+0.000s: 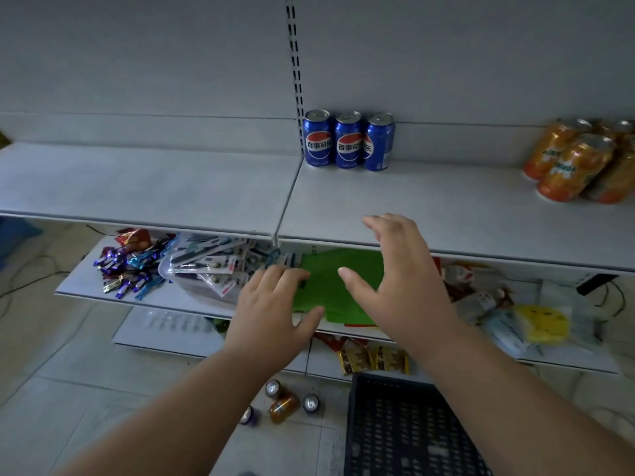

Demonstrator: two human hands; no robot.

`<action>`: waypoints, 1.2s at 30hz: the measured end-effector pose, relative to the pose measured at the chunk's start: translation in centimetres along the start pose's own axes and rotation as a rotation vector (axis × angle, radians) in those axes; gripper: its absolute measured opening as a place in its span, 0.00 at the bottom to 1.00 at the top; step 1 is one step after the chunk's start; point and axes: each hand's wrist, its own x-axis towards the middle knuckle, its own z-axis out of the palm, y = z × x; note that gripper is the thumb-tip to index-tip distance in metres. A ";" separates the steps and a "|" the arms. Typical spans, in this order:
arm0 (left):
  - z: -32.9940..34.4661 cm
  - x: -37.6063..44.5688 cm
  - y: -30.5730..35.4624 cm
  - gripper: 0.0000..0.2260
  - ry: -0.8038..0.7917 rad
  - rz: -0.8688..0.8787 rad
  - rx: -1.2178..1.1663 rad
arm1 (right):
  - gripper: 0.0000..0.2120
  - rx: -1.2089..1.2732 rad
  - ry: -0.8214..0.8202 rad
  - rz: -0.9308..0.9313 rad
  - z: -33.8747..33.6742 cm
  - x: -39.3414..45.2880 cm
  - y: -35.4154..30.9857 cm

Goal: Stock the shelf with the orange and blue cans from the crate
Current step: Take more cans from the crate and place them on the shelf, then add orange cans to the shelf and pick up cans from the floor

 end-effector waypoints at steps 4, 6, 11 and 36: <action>1.1 -0.2 -5.5 0.23 -0.045 0.075 -0.029 | 0.29 -0.067 0.034 0.053 3.7 -0.5 -2.7; 1.8 0.2 -9.1 0.23 -0.067 0.127 -0.050 | 0.28 -0.102 0.049 0.105 7.0 -1.0 -4.3; 2.7 0.7 -18.5 0.23 -0.221 0.267 -0.043 | 0.27 -0.091 0.100 0.338 15.8 -3.2 -9.0; 45.8 -21.1 -49.3 0.25 -0.781 0.122 -0.016 | 0.27 0.121 0.044 1.076 66.7 -33.1 2.4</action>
